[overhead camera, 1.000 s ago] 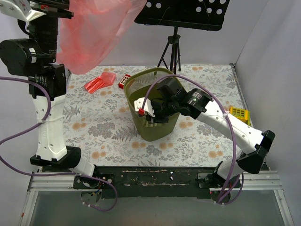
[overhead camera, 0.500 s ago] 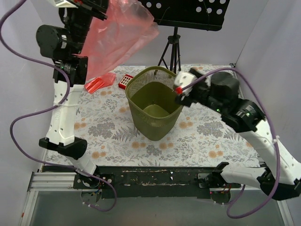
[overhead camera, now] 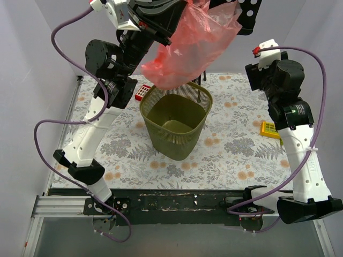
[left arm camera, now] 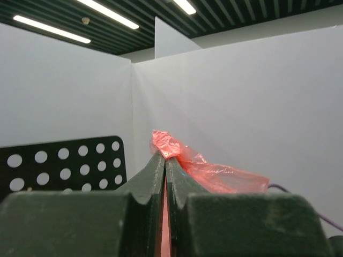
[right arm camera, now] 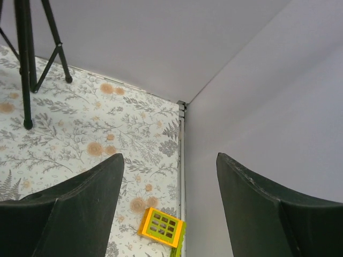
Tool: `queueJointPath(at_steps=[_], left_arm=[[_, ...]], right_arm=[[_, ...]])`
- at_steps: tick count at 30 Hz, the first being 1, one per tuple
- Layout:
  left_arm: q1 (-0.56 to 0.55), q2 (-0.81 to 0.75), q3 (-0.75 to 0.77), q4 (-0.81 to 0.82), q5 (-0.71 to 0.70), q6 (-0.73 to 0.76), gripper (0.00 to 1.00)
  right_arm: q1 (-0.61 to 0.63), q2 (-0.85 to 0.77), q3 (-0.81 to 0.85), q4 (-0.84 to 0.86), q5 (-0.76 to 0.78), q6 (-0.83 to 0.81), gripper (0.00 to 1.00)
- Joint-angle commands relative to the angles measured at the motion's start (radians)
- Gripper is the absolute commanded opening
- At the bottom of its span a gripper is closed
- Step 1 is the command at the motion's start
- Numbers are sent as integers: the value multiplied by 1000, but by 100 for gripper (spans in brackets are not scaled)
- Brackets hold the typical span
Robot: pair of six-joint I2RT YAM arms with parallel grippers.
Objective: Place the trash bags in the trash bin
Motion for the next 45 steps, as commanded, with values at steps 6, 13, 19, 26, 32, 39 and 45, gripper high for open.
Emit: queueJointPath(at_steps=[6,13,19,26,32,39,45], left_arm=[[-1,-248,-347,-17,-49,101,0],[1,-448,-652,-108,-67,270,0],[1,-526,-671,-281,-123,365,0],[1,-566,-606,-473,-107,439,0],[3,-581,-583,-551,-89,456,0],[10,-532,-406,-681,-55,537,0],[10,-632,-685,-634,-58,517,0]], right_arm=[[-90,-19,52,70,-9,93,77],[-97,27,196,-14,-81,150,77],[-99,15,271,-53,-167,145,76],[-99,122,524,-79,-364,178,75],[-97,121,592,-57,-630,159,76],[-99,89,595,-151,-831,190,76],[-99,79,555,-135,-903,225,76]])
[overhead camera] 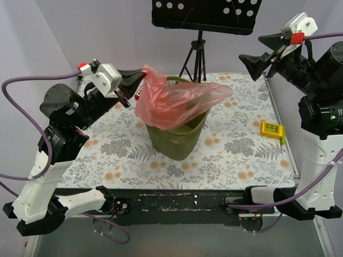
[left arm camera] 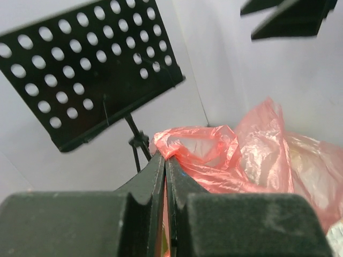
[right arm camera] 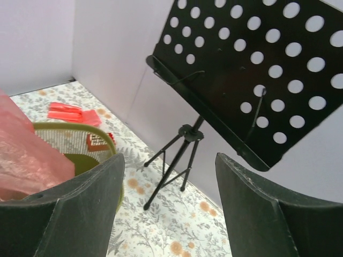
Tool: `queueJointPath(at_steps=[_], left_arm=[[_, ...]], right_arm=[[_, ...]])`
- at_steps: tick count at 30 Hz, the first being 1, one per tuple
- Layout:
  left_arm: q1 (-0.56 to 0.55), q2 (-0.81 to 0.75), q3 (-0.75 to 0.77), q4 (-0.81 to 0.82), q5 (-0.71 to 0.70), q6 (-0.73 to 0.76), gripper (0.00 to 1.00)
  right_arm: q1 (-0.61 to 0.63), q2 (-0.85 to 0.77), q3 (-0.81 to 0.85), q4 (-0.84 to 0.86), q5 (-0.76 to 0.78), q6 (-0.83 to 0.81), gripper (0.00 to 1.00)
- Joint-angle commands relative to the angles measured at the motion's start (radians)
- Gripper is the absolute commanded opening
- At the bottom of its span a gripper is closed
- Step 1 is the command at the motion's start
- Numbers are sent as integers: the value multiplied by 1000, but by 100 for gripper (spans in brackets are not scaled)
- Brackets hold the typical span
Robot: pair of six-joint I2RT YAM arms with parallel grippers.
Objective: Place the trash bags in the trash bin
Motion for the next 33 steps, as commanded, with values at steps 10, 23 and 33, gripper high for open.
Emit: queueJointPath(at_steps=[10,23,33], left_arm=[[4,-19,-277,164,-112,28,0],[5,9,-231,185,-104,67,0],[4,6,-240,188,-121,91,0]], right_arm=[[-3,-45,-223,6,-441,-2,79],[172,138,-98,-252,-418,-383,85],[255,89,-125,-198,-372,-392,86]])
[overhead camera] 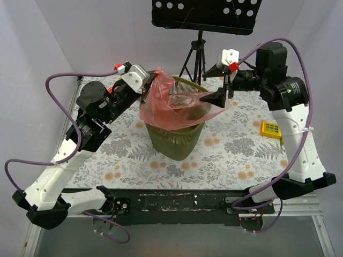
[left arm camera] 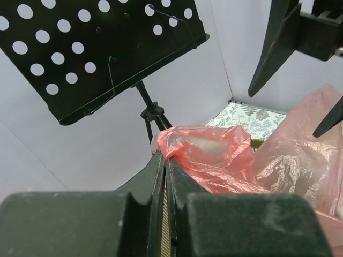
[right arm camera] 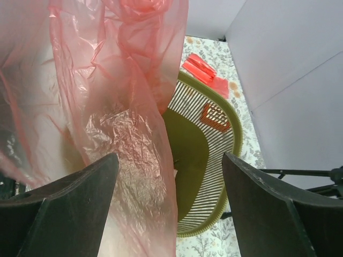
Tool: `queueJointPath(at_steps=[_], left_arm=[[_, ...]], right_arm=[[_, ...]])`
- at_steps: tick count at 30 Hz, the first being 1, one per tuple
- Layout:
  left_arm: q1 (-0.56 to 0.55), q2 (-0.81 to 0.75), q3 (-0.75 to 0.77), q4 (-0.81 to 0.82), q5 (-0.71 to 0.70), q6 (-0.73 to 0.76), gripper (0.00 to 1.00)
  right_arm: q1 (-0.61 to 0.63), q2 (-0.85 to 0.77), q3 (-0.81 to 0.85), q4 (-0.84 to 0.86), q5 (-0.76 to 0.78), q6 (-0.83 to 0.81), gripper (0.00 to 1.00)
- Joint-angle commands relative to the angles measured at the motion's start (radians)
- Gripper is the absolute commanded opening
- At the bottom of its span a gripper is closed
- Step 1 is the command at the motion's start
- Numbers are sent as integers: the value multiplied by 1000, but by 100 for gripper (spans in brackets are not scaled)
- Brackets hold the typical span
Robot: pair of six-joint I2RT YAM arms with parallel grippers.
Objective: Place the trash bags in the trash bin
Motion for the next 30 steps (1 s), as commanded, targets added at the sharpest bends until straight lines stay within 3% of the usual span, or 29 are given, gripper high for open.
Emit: queueJointPath(at_steps=[1,5,9,16,23,26,30], left_arm=[[4,-15,15,16,-13,18,0],[3,-9,14,28,-19,19,0],[3,-6,17,28,-22,39,0],[3,-11,25,15,-21,52,0],[4,-14,18,18,-33,67,0],[3,-20,3,18,-35,76,0],[3,-28,-35,15,-30,75,0]], right_arm=[[4,-75,3,73,4,-2,86],[39,-61,28,-65,19,-106,86],[80,-91,-69,-117,82,-231,86],[113,-145,-205,47,244,-216,84],[113,-191,-256,108,369,-231,81],[113,-200,-282,183,474,-161,63],[111,-188,-265,226,531,-79,22]])
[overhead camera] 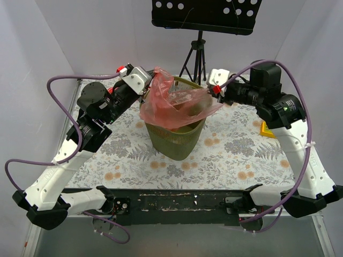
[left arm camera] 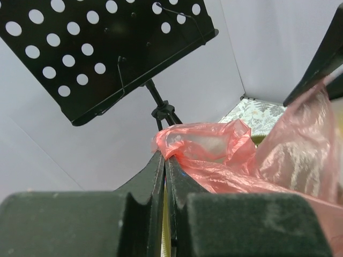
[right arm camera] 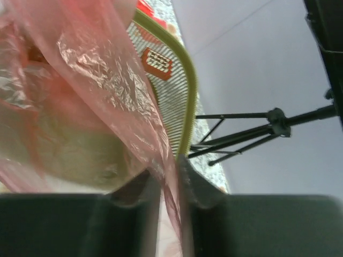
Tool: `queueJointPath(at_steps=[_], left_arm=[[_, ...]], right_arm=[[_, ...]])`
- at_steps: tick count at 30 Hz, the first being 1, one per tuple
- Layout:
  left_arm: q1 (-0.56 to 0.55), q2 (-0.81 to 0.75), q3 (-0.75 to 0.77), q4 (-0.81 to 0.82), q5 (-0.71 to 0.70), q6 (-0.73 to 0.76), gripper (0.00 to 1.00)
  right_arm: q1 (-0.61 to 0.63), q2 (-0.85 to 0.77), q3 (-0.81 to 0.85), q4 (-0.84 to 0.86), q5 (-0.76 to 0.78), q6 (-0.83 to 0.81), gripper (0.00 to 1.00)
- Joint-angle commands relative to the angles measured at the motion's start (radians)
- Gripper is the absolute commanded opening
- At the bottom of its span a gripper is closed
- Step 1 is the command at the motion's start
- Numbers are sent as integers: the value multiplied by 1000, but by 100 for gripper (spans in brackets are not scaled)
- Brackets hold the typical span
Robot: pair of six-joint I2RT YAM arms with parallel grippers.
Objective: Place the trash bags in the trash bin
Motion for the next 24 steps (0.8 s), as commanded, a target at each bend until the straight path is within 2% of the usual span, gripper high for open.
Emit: queueJointPath(at_steps=[1,2,3,8,11,17,20,24], left_arm=[[2,-28,-31,-6,-6,13,0],[2,-28,-42,-7,-6,11,0],[2,-30,-52,-7,-10,14,0],[4,-39,-134,37,-87,57,0],[4,-24,-180,92,-81,56,0],[2,70,-250,296,-116,48,0],[4,118,-218,280,-151,76,0],[57,93,-204,200,-197,134,0]], right_arm=[[3,8,29,90,103,127,13],[3,17,41,77,104,158,4],[3,26,46,73,119,192,1],[3,-1,11,152,259,332,1],[3,-18,-29,200,345,350,1],[3,6,-80,222,390,367,1],[3,23,-80,211,397,372,1],[1,46,-77,206,385,364,1]])
